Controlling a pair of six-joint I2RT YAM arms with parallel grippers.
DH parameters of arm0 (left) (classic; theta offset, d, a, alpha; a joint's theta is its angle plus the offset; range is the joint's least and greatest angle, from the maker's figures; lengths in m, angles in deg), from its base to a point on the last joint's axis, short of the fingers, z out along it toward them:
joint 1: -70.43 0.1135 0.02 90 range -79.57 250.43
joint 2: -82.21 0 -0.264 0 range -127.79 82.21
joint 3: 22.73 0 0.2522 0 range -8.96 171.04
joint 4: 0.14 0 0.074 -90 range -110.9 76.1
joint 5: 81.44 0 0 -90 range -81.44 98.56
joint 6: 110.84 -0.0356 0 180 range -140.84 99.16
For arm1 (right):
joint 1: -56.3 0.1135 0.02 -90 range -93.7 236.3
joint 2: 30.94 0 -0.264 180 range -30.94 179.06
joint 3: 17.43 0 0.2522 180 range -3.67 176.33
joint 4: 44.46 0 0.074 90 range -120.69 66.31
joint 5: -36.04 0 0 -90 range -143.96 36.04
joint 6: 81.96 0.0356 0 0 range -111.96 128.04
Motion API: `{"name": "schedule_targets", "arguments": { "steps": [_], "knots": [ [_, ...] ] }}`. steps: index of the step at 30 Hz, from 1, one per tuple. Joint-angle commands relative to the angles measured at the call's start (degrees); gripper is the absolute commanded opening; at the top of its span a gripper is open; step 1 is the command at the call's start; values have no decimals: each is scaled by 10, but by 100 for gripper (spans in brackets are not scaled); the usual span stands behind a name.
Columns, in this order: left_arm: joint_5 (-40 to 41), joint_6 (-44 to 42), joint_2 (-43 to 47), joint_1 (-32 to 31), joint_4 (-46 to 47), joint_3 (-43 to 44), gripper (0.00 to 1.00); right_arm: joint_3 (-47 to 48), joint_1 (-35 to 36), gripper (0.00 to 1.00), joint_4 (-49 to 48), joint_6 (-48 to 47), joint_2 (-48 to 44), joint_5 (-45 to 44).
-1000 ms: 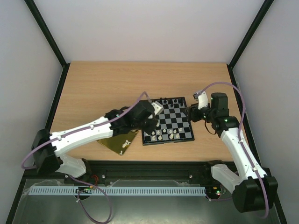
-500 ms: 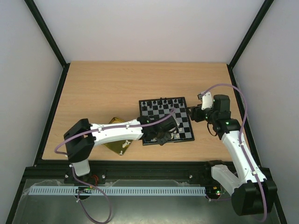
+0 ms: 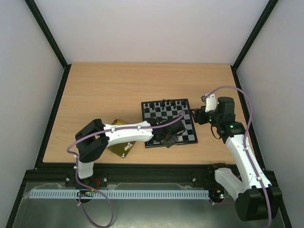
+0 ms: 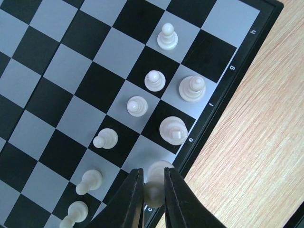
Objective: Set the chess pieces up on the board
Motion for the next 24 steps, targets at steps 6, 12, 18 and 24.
{"name": "schedule_targets", "arguments": {
  "steps": [6, 12, 18, 24],
  "knots": [
    [15, 3, -29, 1, -9, 16, 7, -7, -2, 67, 2, -5, -5, 5],
    [12, 16, -34, 12, -7, 16, 7, -8, -2, 67, 2, -7, -5, 9],
    [3, 17, -37, 16, -4, 14, 9, -8, -3, 67, 2, -9, -5, 11],
    [6, 22, -44, 17, -5, 15, 15, -9, -2, 67, 4, -9, -4, 12]
  ]
}}
